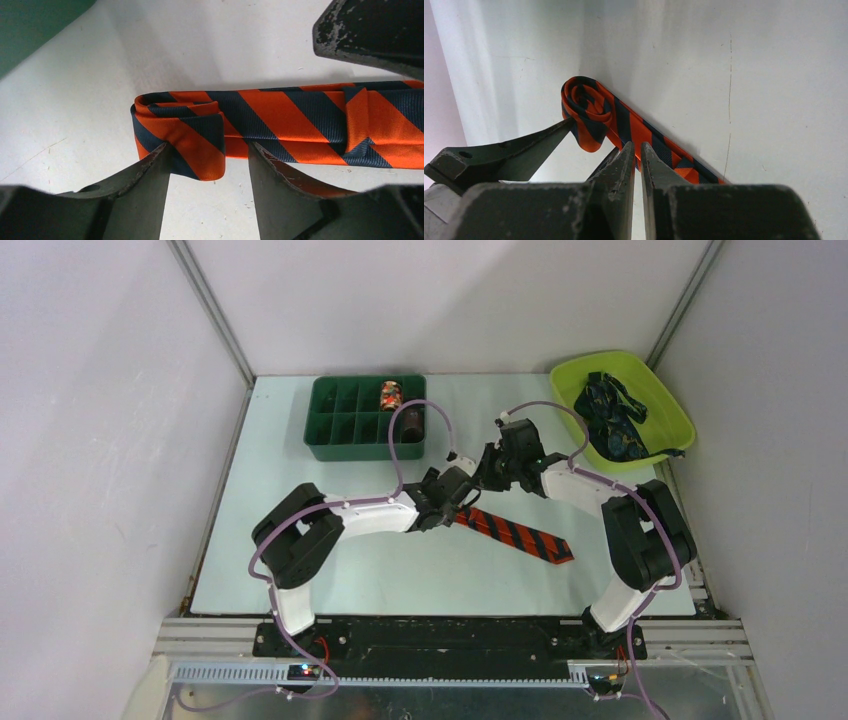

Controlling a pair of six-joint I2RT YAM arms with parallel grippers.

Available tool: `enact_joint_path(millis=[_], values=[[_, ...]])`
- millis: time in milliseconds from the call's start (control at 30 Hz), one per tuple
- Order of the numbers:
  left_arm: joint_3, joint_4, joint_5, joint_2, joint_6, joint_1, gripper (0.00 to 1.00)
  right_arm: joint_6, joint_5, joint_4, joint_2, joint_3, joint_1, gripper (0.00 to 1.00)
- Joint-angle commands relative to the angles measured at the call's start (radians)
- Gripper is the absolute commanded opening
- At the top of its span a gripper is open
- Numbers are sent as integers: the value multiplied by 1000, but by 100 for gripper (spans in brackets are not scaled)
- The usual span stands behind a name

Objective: Roll the ties
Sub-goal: Roll the tie at the center of the board.

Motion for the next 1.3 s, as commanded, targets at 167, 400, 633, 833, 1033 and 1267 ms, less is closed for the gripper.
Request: enact_joint_path(millis=[167, 400, 633, 833, 1033, 1267], values=[[10, 31, 108, -19, -28, -1, 68, 7, 0, 30, -35, 0, -5, 11], [-12, 70, 187, -62, -52, 37, 71, 5, 4, 23, -38, -1, -5, 11], [-25, 89, 241, -100, -63, 63, 72, 4, 4, 27, -41, 1, -6, 11], [-34, 87, 253, -137, -63, 75, 72, 5, 4, 31, -41, 0, -7, 11], [-33, 78, 258, -175, -59, 80, 73, 6, 6, 33, -40, 1, -6, 11], [-45, 68, 266, -247, -61, 93, 73, 4, -6, 41, -39, 1, -6, 12]])
